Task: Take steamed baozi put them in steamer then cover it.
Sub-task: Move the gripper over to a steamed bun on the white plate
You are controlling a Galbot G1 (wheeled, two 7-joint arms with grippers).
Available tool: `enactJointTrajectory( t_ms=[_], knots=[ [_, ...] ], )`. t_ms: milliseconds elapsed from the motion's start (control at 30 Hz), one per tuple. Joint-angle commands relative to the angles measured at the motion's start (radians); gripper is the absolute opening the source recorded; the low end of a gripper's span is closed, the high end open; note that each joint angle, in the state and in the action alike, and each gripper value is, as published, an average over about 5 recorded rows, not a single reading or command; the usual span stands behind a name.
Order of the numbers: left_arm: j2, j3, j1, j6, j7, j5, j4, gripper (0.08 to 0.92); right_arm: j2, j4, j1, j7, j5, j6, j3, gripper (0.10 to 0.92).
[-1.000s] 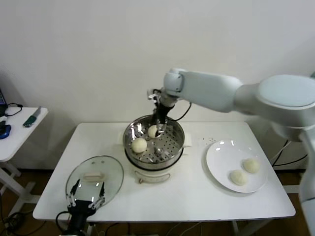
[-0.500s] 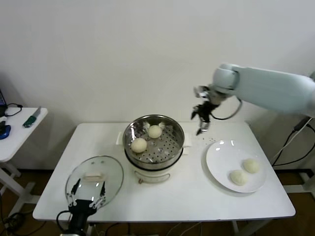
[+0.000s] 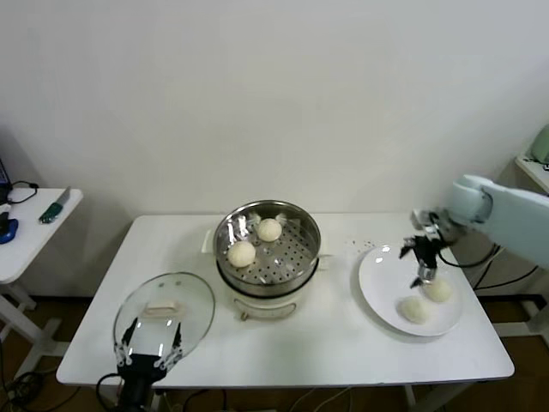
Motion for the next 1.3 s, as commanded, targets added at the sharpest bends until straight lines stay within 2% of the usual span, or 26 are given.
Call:
enactJointTrajectory(
  t_ms=[33,533,900,1300],
  knots=[
    [-0.010,0.003,-0.002,0.005,-0.002,0.018,0.006,0.823,-0.098,-0.042,-0.272,-0.018,-0.193,0.033,0.194,0.823],
    [-0.007,-0.004,-0.010,0.010,-0.003,0.021,0.016,0.823,0.033,-0.117,-0.321,-0.011,-0.197,0.031,0.220,0.823],
    [-0.006,-0.007,-0.017,0.007,-0.004,0.020,0.029,0.823,0.072,-0.152,-0.317,-0.017,-0.201,0.030,0.192,0.821],
    [-0.007,-0.007,-0.016,0.007,-0.005,0.017,0.023,0.823,0.087,-0.173,-0.280,-0.025,-0.200,0.046,0.177,0.711]
  ],
)
